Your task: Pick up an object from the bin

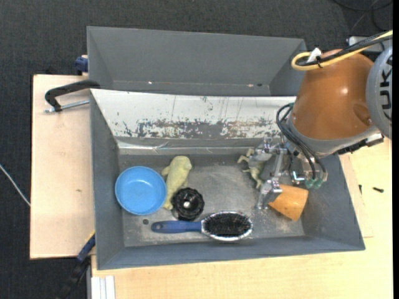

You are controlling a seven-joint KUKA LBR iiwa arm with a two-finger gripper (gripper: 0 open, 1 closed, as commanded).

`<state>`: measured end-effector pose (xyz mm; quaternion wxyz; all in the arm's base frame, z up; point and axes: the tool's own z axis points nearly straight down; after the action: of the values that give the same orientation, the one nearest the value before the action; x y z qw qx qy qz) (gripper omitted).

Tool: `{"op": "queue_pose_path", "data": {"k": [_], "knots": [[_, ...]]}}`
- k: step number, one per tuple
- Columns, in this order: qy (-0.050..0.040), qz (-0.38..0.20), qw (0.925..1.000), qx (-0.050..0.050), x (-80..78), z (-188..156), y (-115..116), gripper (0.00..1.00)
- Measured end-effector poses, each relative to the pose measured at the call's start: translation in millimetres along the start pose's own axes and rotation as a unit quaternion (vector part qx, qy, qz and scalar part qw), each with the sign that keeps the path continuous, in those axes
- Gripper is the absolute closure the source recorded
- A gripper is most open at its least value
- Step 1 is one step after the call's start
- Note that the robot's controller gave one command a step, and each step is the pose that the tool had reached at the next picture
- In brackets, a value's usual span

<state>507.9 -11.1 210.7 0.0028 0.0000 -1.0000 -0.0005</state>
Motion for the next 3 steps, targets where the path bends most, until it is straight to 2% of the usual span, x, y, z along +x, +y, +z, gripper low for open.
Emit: {"op": "queue_pose_path", "data": {"k": [1,2,3], "knots": [[0.0009,-0.108,0.9942,-0.001,9.5,133.3,63.8,0.0],[-0.0061,0.046,0.9989,0.0,-68.8,108.1,68.8,0.0],[-0.0031,0.117,0.9931,0.0,-75.0,109.2,61.2,0.0]]}}
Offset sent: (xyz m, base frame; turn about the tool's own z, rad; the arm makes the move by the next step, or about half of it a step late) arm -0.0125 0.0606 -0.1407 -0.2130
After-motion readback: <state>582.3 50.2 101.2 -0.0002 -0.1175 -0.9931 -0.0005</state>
